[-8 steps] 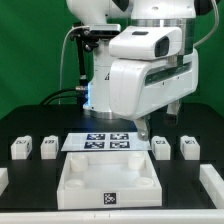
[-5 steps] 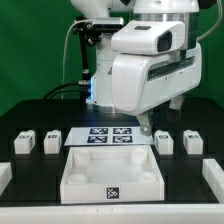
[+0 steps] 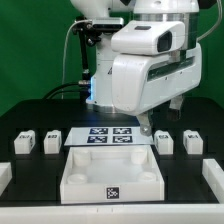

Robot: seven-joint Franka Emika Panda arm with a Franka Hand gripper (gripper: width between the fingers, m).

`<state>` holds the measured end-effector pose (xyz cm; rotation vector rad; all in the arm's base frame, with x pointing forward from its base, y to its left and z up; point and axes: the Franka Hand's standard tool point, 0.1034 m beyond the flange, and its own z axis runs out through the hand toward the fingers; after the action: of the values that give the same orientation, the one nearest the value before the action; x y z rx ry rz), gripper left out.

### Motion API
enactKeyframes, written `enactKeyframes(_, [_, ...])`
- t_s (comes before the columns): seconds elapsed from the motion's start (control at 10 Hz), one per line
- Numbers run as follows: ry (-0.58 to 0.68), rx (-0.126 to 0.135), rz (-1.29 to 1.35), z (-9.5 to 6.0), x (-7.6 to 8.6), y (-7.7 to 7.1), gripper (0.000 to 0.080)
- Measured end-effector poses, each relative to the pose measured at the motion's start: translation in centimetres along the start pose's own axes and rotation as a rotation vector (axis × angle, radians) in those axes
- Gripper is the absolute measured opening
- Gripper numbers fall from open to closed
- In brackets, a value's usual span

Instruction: Assemble one leg

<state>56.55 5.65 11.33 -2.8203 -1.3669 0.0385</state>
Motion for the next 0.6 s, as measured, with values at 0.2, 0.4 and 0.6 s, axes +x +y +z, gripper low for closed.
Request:
enactKeyframes(0.2, [0.012, -0.011, -0.053, 0.2, -0.2, -0.1, 0.065])
enactKeyframes(0.4, [0.016, -0.022, -0.242, 1.6, -4.4, -2.9, 0.065])
enactKeyframes(0.6, [0.01, -0.015, -0.521, 3.5, -9.8, -4.7, 0.065])
